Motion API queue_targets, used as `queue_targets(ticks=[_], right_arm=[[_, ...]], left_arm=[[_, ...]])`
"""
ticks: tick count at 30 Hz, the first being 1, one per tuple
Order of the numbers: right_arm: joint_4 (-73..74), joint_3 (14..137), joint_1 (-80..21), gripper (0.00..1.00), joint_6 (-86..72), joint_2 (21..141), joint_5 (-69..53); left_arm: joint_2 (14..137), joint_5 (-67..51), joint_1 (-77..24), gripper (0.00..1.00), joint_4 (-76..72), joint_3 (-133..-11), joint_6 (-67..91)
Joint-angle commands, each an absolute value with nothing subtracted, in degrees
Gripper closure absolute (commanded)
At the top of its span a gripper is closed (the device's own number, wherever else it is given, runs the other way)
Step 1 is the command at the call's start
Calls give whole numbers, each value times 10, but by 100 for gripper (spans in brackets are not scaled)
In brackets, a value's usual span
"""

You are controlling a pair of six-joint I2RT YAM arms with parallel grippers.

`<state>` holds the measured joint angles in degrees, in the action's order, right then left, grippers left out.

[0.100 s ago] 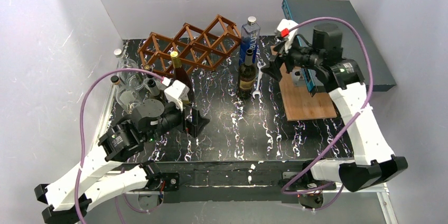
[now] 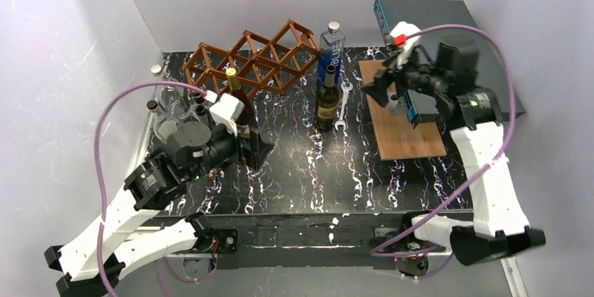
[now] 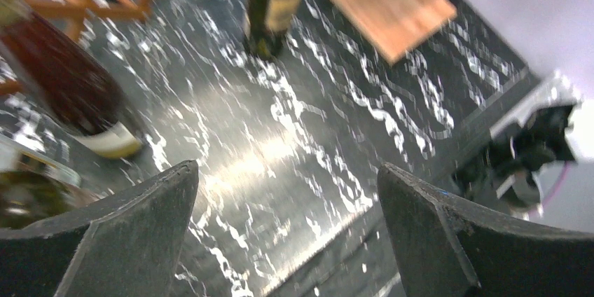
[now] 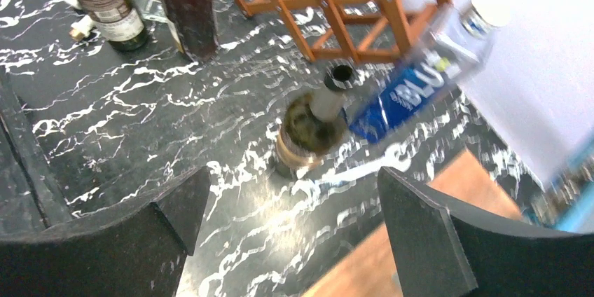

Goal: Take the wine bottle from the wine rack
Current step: Reset both arms

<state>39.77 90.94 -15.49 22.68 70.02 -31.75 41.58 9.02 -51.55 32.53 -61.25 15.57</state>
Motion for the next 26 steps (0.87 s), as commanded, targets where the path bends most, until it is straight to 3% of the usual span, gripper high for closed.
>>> queue_targets(ticks=[1,18,26], right_arm=[[404,932,-100,2,165,621,-259],[369,931,-50,2,39,546,-69],[368,920,-41,2,58,541,-77]], left_arm=[[436,152,-483,2,329,-705,112],[458,197,-450,2,403,-850,67],[457,190,-450,2,409,-844,71]])
